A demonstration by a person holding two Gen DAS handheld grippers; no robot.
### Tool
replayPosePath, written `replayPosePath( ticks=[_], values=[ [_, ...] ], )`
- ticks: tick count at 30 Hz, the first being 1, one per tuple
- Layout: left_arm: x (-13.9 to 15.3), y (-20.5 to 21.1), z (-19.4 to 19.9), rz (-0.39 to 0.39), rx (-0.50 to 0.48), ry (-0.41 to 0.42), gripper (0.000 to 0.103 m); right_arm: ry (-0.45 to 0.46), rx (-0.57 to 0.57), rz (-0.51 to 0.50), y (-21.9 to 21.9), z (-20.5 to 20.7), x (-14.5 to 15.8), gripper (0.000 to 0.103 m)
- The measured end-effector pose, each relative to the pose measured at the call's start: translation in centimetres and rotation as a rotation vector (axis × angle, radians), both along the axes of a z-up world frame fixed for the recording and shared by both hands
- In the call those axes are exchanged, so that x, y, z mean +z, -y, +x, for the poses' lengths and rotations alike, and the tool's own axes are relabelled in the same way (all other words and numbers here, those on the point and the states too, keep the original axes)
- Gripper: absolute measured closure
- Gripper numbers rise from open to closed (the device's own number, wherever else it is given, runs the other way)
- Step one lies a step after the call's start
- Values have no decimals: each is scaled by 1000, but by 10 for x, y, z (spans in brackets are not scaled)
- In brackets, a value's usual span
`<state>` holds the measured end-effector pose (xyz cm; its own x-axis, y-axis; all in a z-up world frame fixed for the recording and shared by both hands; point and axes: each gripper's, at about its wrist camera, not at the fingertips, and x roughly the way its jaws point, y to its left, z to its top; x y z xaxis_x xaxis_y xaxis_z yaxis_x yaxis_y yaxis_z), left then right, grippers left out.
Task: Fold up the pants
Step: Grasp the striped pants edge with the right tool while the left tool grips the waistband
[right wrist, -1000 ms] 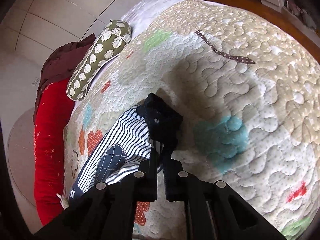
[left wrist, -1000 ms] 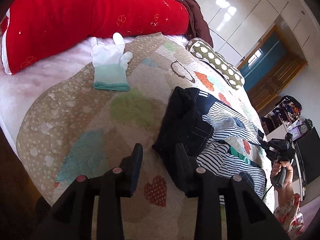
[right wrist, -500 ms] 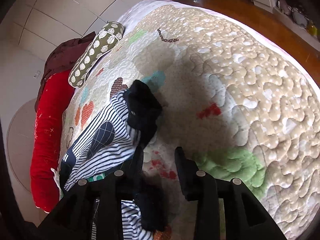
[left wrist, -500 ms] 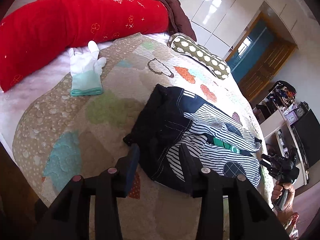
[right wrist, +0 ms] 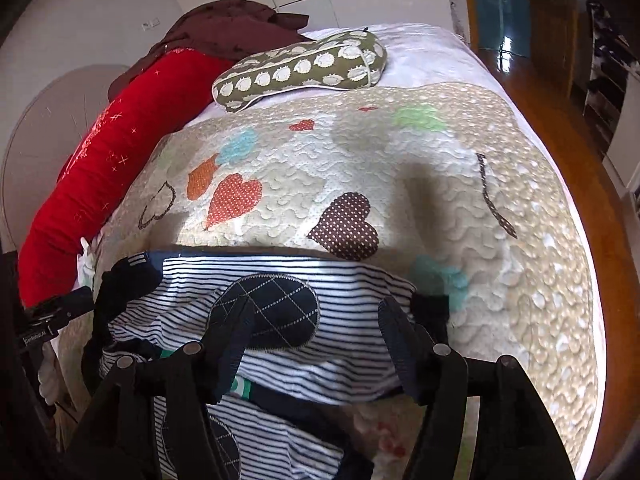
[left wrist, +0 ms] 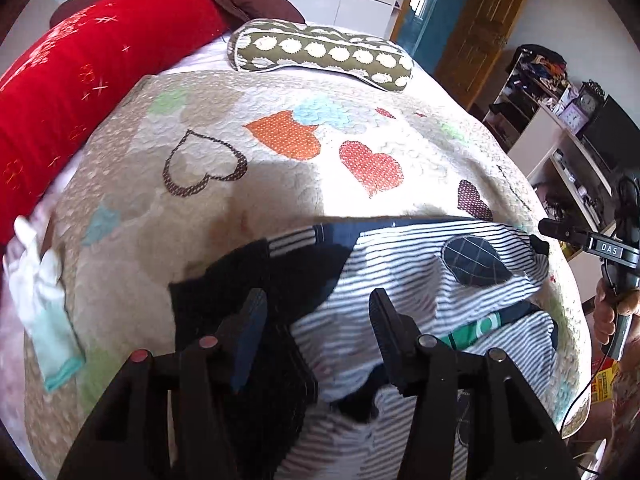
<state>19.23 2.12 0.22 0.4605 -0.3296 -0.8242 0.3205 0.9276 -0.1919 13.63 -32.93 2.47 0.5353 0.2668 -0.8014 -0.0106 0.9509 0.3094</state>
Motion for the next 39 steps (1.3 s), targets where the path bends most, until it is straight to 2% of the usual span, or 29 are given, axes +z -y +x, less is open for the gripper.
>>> replayPosePath(
  ticks=[4, 7, 11, 13, 15, 16, 17, 18, 19, 20, 22, 26, 30, 33, 36, 39],
  values=[
    [-16, 15, 41, 34, -72, -28, 51, -52, 84, -33, -15, 48, -18, 34],
    [-35, 19, 61, 37, -134, -84, 51, -105, 138, 0, -18, 70, -38, 34],
    [-60, 29, 75, 103, -192, -124, 50, -151, 183, 19, -21, 83, -62, 34],
    [-66, 35, 76, 132, -220, -117, 46, -168, 196, 20, -22, 85, -72, 34],
    [-67, 41, 73, 163, -227, -97, 46, -150, 205, -6, -26, 83, -75, 34],
    [-67, 43, 71, 180, -223, -94, 48, -138, 209, -21, -28, 82, -75, 34],
    [-65, 45, 68, 186, -223, -88, 69, -130, 211, -34, -31, 81, -76, 35],
    [-64, 47, 65, 192, -229, -79, 86, -124, 211, -55, -33, 81, -77, 40],
    [-62, 48, 62, 210, -222, -67, 98, -120, 210, -81, -37, 80, -77, 67],
    [-58, 47, 59, 209, -216, -56, 98, -126, 213, -90, -38, 79, -78, 94],
    [-49, 45, 53, 201, -201, -32, 98, -126, 205, -48, -37, 76, -74, 96],
    [-21, 38, 28, 173, -174, 28, 98, -65, 174, -62, -36, 56, -51, 97],
    [14, 30, -12, 158, -165, 112, 98, 8, 160, -62, -39, 22, -18, 97],
    [34, 17, -52, 110, -151, 159, 98, 61, 159, -58, -43, -13, 3, 97],
    [41, 6, -94, 85, -138, 198, 98, 92, 159, -40, -46, -51, 13, 97],
    [35, -6, -128, 32, -117, 193, 98, 103, 161, -21, -52, -91, 11, 97]
  ],
)
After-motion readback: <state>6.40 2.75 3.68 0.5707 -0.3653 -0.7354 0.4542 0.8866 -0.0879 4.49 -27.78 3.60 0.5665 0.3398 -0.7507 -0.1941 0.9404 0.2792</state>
